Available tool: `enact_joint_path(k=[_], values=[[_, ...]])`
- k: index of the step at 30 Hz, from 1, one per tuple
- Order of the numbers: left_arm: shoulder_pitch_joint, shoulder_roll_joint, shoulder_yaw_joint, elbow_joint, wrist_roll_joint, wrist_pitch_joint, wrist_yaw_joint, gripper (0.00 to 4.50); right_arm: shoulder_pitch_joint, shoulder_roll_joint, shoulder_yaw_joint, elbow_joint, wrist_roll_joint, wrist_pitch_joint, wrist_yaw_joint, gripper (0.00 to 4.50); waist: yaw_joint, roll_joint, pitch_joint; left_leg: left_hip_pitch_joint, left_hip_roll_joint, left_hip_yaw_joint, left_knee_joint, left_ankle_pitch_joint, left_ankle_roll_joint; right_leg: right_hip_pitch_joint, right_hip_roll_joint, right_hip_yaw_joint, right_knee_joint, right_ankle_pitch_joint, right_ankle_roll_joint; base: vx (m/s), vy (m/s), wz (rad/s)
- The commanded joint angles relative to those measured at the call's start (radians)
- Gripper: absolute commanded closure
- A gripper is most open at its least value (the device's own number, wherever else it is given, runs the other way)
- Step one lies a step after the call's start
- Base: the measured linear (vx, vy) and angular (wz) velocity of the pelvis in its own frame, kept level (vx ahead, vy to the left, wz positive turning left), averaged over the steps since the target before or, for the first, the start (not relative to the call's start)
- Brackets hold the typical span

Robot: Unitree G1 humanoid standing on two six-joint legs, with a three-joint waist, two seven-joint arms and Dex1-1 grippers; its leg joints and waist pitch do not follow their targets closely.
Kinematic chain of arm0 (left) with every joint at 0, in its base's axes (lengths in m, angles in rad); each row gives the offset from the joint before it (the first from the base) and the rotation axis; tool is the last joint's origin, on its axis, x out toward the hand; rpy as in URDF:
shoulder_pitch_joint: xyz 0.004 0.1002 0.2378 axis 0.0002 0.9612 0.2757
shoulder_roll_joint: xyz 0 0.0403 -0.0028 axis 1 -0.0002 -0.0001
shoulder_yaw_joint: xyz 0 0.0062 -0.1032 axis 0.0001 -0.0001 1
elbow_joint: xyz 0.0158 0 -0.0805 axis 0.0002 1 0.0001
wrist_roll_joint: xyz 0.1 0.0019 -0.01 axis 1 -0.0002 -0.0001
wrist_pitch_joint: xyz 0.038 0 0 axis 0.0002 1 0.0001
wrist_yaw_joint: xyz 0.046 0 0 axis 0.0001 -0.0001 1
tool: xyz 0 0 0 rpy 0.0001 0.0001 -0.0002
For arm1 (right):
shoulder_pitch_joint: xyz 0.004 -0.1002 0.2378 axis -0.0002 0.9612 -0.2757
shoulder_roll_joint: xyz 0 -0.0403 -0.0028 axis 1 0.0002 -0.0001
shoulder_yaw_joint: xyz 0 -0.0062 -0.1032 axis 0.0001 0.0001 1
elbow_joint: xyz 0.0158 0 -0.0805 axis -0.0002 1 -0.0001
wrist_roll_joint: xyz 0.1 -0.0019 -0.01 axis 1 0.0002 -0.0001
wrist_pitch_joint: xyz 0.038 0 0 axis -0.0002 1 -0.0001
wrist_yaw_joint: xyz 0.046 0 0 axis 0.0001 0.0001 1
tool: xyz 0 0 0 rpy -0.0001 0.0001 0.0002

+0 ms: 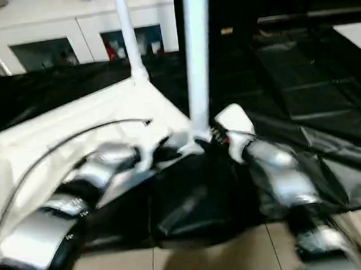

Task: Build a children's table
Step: Rotate leg to tighten

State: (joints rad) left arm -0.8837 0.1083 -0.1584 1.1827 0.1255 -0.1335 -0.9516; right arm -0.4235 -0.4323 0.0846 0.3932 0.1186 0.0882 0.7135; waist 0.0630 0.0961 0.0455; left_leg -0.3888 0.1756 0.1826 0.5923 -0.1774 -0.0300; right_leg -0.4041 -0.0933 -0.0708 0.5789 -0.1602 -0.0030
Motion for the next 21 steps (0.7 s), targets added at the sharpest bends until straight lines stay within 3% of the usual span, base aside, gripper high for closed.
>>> enact_joint_path(k=[1, 4, 9, 17, 21], values=[[0.018, 0.009, -0.033, -0.049, -0.012, -0.046, -0.144, 4.5, 0.021, -0.016, 0.015, -0.077, 0.047, 0.022, 0.103, 0.08, 0.009, -0.028, -0.073, 0.01, 0.048, -0.014, -0.053, -0.147, 0.185, 0.062, -0.058, 0.029, -0.056, -0.149, -0.262, 0.0, 0.0, 0.0], [0.042, 0.031, -0.051, -0.078, -0.019, -0.053, -0.241, 4.5, 0.058, -0.056, 0.018, -0.127, 0.077, 0.044, 0.192, 0.08, 0.016, -0.025, -0.07, 0.019, 0.054, -0.013, -0.059, -0.2, 0.153, 0.052, -0.057, 0.032, -0.064, -0.219, -0.257, 0.0, 0.0, 0.0], [0.053, 0.04, -0.059, -0.098, -0.029, -0.049, -0.302, 4.5, 0.08, -0.075, 0.036, -0.161, 0.09, 0.058, 0.235, 0.08, 0.031, -0.024, -0.068, 0.022, 0.055, -0.013, -0.065, -0.227, 0.111, 0.05, -0.06, 0.036, -0.065, -0.237, -0.251, 0.0, 0.0, 0.0], [0.057, 0.039, -0.06, -0.127, -0.036, -0.042, -0.325, 4.5, 0.079, -0.063, 0.072, -0.148, 0.045, 0.068, 0.239, 0.08, 0.036, -0.024, -0.073, 0.016, 0.053, -0.015, -0.062, -0.183, 0.114, 0.052, -0.062, 0.035, -0.059, -0.203, -0.24, 0.0, 0.0, 0.0], [0.058, 0.04, -0.061, -0.132, -0.032, -0.041, -0.325, 4.5, 0.068, -0.056, 0.067, -0.127, 0.047, 0.069, 0.224, 0.46, 0.04, -0.025, -0.072, 0.016, 0.052, -0.014, -0.061, -0.178, 0.116, 0.052, -0.061, 0.035, -0.058, -0.196, -0.242, 0.0, 0.0, 0.0]])
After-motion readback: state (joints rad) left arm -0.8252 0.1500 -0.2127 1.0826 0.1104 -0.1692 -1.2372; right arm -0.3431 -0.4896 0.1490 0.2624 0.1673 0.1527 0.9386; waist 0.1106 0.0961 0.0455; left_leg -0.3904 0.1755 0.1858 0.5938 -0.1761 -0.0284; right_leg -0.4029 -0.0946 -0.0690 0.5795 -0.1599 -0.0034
